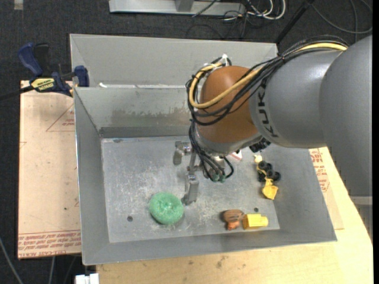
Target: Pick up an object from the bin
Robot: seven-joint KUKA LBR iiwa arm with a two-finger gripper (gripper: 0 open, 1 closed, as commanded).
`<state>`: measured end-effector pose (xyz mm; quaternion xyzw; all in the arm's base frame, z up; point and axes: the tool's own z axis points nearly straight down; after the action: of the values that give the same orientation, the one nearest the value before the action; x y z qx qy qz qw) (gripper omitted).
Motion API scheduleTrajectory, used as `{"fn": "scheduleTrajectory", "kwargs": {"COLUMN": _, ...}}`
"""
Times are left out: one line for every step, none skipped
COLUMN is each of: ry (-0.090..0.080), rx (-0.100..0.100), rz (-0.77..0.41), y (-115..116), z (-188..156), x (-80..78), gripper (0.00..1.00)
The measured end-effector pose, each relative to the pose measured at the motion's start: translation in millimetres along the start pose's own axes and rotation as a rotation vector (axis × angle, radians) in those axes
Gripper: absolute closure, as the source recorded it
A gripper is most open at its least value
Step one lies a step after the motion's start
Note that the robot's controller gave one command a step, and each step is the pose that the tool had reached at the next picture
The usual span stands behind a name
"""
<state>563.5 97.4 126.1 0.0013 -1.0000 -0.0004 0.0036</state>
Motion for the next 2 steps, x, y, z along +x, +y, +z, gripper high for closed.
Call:
{"fn": "scheduleTrajectory", "kwargs": {"ry": -0.007, "rx": -0.001, "rz": 0.002, "y": -0.4, "z": -4.6, "x": -1.6, "gripper": 0.00}}
{"fn": "scheduleTrajectory", "kwargs": {"ry": -0.016, "rx": 0.002, "rz": -0.108, "y": 13.7, "z": 15.0, "x": 22.0, "gripper": 0.00}}
